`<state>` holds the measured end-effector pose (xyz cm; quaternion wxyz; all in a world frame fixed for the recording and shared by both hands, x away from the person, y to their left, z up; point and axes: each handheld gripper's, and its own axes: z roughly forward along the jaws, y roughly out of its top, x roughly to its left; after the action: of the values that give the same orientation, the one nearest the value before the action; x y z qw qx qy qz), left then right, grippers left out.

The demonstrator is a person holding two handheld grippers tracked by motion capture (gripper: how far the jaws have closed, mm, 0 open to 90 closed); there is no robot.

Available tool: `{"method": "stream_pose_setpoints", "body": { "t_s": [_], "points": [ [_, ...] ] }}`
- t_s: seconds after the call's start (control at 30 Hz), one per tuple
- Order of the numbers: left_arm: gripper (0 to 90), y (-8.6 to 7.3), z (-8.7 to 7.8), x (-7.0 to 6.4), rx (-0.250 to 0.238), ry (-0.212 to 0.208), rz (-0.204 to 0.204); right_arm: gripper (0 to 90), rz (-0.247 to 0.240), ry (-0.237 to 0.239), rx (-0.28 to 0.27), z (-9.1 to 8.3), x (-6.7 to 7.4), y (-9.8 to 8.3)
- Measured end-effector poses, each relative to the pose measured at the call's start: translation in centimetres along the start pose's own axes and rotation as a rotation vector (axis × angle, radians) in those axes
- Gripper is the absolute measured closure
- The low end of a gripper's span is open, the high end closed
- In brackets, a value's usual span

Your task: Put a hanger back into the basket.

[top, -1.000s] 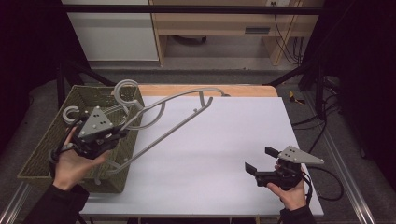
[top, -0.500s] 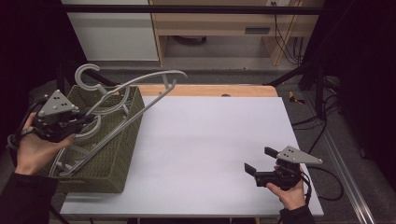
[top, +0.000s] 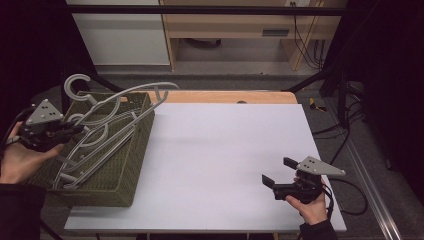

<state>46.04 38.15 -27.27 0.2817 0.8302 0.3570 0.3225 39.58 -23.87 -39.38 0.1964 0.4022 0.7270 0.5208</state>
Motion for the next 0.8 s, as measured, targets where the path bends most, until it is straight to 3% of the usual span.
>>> {"method": "stream_pose_setpoints", "body": {
  "t_s": [0.4,0.8],
  "points": [
    [81.8,-3.0,1.1,2.4,0.042,0.043,-0.064,2.5,-0.004,0.002,0.013,0.3,0.1,-0.1],
    [81.8,-4.7,2.5,3.4,0.121,0.101,-0.1,2.5,0.004,0.004,0.017,0.4,0.0,-0.2]
  ]
}}
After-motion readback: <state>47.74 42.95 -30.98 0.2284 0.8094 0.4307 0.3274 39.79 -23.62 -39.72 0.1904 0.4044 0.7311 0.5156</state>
